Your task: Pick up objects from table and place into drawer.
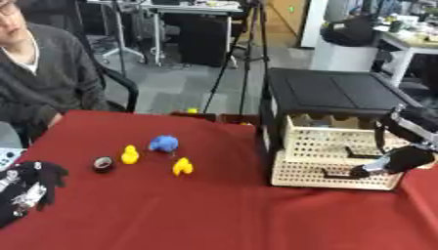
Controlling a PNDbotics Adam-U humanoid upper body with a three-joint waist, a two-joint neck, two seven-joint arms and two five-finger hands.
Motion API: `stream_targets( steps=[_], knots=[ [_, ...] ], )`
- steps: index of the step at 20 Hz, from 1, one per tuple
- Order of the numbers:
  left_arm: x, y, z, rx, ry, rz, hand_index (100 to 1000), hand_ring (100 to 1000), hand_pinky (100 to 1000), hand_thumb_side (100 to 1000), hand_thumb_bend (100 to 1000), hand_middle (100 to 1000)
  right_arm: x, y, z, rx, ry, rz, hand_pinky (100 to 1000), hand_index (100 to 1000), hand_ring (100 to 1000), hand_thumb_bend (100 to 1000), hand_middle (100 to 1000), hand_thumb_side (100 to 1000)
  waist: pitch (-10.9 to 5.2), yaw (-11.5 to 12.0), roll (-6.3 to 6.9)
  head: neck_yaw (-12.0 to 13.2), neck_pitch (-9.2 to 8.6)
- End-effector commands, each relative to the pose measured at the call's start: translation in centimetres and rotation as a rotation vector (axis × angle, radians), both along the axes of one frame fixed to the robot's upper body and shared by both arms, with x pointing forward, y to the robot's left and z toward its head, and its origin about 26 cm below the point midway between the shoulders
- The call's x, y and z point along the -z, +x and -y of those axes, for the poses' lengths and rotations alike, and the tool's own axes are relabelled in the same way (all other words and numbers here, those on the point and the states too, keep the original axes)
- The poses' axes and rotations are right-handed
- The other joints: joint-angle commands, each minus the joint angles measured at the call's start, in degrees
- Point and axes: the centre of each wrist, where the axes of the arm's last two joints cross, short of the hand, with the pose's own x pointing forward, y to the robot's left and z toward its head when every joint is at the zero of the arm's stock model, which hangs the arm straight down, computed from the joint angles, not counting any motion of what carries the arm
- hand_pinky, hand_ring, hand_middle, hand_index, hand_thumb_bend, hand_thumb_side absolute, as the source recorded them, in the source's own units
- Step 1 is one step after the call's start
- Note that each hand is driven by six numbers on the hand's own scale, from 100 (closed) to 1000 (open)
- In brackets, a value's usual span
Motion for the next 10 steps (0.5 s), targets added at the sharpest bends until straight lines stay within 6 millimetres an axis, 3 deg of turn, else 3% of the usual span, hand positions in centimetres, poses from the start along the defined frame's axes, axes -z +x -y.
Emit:
stream_targets(
  steps=[1,6,10],
  knots=[
    [-1.24,0.08,-0.59,-0.006,0.029,0.025,686,353,231,671,100,481,-1.50,-0.24,0.78,0.009,-0.023,0.025,100,423,100,962,100,565,-0.42,-0.1,0.24,0.0,0.34],
    [-1.26,0.10,-0.57,-0.006,0.029,0.026,686,353,231,672,100,482,-1.00,-0.29,0.86,0.009,-0.028,0.002,100,427,100,961,100,557,-0.37,-0.2,0.27,0.0,0.35],
    [-1.30,0.12,-0.55,-0.005,0.029,0.027,688,353,231,670,100,482,-0.84,-0.31,0.81,0.009,-0.025,0.000,100,494,100,968,100,554,-0.38,-0.2,0.28,0.0,0.32]
  ],
)
